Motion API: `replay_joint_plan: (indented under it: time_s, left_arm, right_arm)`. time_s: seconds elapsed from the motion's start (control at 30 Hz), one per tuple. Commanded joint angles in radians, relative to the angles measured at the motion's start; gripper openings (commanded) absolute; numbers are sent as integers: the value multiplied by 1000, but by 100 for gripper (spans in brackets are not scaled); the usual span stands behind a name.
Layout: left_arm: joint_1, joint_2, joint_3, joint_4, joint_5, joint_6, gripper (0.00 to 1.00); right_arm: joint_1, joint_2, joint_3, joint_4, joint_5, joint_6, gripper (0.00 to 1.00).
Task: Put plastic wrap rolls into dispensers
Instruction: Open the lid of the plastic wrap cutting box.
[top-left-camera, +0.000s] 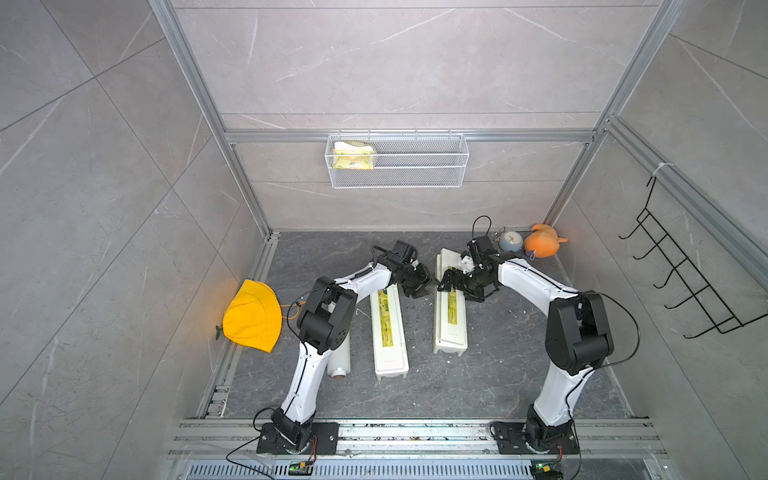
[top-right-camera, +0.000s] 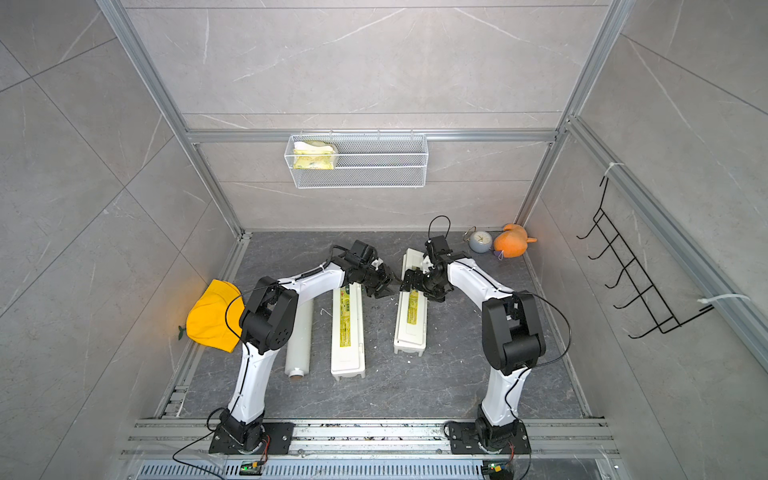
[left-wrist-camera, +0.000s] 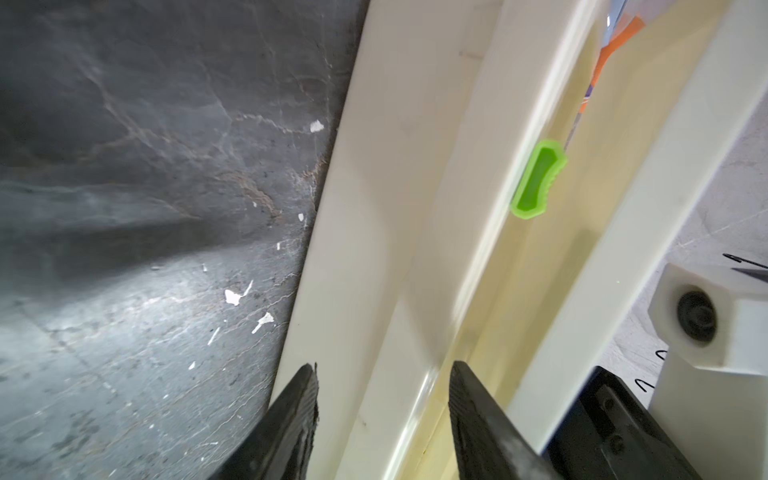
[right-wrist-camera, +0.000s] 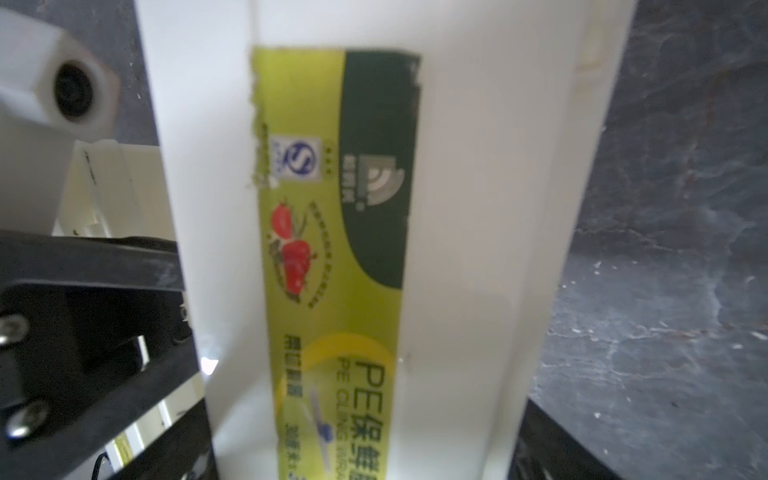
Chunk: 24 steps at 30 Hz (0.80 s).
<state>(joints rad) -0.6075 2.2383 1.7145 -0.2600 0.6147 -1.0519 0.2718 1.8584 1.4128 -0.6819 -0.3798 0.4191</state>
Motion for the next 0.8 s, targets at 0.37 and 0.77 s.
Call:
replay_joint_plan:
  time_s: [0.37,0.77]
  left_arm:
    - [-37,12,125,94,178,-6,65]
    - [-40,-5,104,70,168,5,67]
  right_arm:
    - [7,-85,12,-94,65,-81,100]
    - [-46,-257,-110,-205,192,-132,100]
